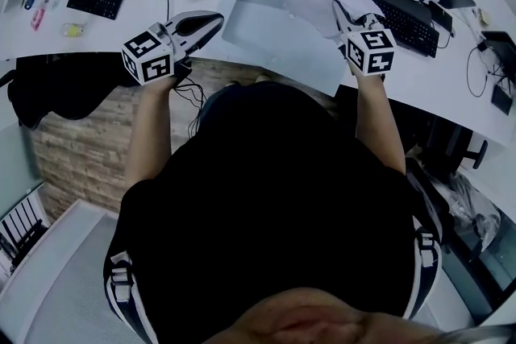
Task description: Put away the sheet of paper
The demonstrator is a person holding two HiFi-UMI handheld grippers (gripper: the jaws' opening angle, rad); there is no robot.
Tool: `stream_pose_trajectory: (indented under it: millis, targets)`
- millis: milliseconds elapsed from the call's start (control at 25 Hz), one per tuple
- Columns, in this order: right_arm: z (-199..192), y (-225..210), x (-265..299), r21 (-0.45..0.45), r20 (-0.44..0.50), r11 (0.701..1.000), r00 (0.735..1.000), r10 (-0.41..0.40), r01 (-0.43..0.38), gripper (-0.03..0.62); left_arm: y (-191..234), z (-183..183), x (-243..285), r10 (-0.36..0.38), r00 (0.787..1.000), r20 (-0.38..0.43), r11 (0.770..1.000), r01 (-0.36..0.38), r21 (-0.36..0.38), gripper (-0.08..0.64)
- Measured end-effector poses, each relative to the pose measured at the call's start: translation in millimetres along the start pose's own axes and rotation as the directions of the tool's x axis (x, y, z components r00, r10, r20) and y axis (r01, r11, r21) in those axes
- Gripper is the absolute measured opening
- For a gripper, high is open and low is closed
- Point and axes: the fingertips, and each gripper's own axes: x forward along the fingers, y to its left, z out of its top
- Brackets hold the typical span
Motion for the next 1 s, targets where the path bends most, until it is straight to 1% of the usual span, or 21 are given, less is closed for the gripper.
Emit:
stream_pose_trajectory:
  millis: [480,800,1000]
  targets:
    - [-6,5,-7,0.004,0.004,1.0,1.0,0.017,-0.017,0.015,-18,9,-4,-0.014,0.998,0.061,1.0,0.013,0.016,0.02]
    - [-17,6,-5,0.017,-0.014,1.0,1.0,0.022,-0.022,0.015,-14,7,-1,-0.014,0.999,0.053,1.0,0.013,0.006,0.021]
    - [-30,5,-1,0.017,-0.041,1.0,0.999,0.027,-0.026,0.015,-14,6,5,-0.021,0.999,0.05,1.0,0.02,0.019,0.02]
